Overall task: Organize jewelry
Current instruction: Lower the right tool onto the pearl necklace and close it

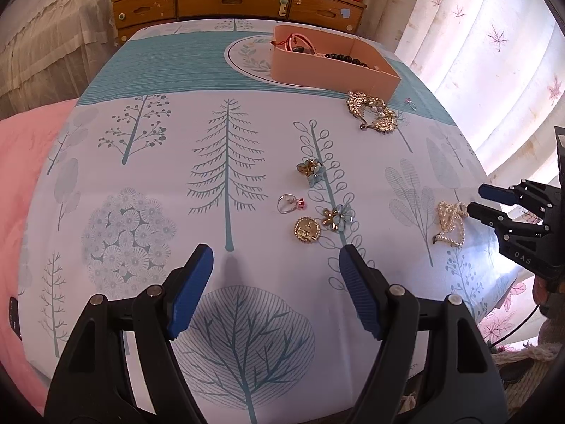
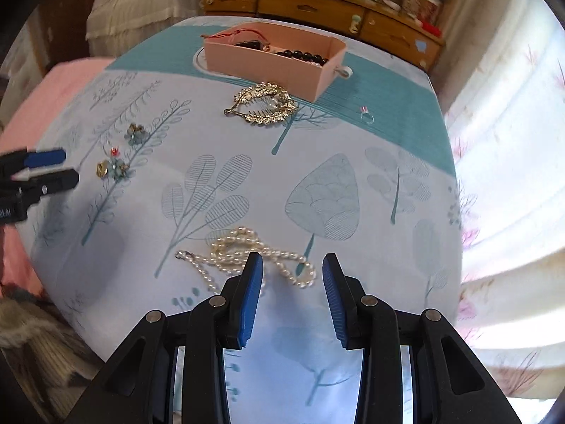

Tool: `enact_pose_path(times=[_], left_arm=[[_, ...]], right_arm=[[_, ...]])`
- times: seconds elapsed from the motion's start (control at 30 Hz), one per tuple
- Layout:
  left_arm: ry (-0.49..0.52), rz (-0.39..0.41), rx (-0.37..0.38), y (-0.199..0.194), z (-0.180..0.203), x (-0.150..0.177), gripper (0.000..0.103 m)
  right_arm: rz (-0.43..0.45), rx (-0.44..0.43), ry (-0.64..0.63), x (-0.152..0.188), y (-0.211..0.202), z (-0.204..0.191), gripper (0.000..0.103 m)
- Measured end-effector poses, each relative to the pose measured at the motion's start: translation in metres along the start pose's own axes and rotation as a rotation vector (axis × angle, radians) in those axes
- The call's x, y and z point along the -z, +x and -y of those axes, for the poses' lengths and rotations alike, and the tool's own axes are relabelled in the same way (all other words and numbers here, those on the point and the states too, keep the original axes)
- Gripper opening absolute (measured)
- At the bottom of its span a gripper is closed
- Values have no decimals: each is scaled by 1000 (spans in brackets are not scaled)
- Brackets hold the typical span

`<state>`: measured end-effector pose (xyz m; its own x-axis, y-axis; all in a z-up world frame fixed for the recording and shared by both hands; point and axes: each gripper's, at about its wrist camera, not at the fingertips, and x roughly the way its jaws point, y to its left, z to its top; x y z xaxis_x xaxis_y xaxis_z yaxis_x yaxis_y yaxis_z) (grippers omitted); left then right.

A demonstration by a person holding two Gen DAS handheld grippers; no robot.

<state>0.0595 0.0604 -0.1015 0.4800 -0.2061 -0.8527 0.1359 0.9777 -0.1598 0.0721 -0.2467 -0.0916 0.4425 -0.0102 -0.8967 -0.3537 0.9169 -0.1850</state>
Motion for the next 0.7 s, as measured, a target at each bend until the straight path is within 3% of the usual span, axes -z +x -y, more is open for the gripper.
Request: enact_pose_path(times=[0.23, 0.6, 0.7], left_arm=[[5, -15, 0, 4, 4, 1, 72], [-14, -36, -12, 9, 5, -1, 72], [-18, -39, -15, 10, 5, -1, 72]], right_arm=[[-25, -11, -170, 3, 15, 2, 36], [3, -157, -379, -12, 28, -13, 36], [-14, -219, -381, -21, 34, -13, 35]])
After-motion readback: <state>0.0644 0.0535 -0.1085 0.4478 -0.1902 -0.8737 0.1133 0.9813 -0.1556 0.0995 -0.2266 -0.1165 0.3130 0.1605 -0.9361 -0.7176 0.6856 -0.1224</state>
